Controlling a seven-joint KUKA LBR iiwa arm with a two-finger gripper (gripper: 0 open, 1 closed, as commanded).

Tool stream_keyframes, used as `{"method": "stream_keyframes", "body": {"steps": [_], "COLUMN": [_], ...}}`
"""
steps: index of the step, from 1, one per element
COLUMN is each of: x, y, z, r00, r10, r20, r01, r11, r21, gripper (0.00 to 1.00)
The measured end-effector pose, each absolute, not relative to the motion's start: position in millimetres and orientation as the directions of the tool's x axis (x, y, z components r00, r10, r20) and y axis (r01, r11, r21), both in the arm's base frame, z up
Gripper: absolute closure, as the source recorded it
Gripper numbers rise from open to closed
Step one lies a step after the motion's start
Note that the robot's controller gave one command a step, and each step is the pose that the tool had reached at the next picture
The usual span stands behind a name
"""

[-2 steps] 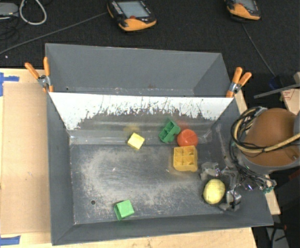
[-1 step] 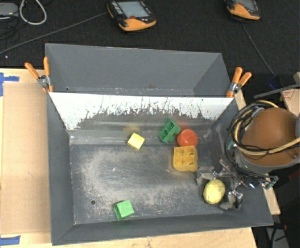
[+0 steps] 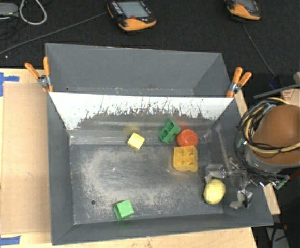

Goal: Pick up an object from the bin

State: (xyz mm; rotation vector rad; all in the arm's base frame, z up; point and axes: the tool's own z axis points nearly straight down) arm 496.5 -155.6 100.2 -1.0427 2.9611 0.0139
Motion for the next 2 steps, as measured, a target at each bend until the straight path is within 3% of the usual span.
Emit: {"method": "stream_keyframes", "body": {"steps": [1,2], "x": [502.2,502.2], "y": [-143.0,-143.0], "z": [73.5,73.4], "r00": [-0.517,-0.516], "r10": [-0.855,-0.856], "r20": [-0.035,-0.035], "r01": [-0.856,-0.856], "r11": [0.516,0.516], "r21": [0.030,0.030], "gripper": [1.00,1.00]}}
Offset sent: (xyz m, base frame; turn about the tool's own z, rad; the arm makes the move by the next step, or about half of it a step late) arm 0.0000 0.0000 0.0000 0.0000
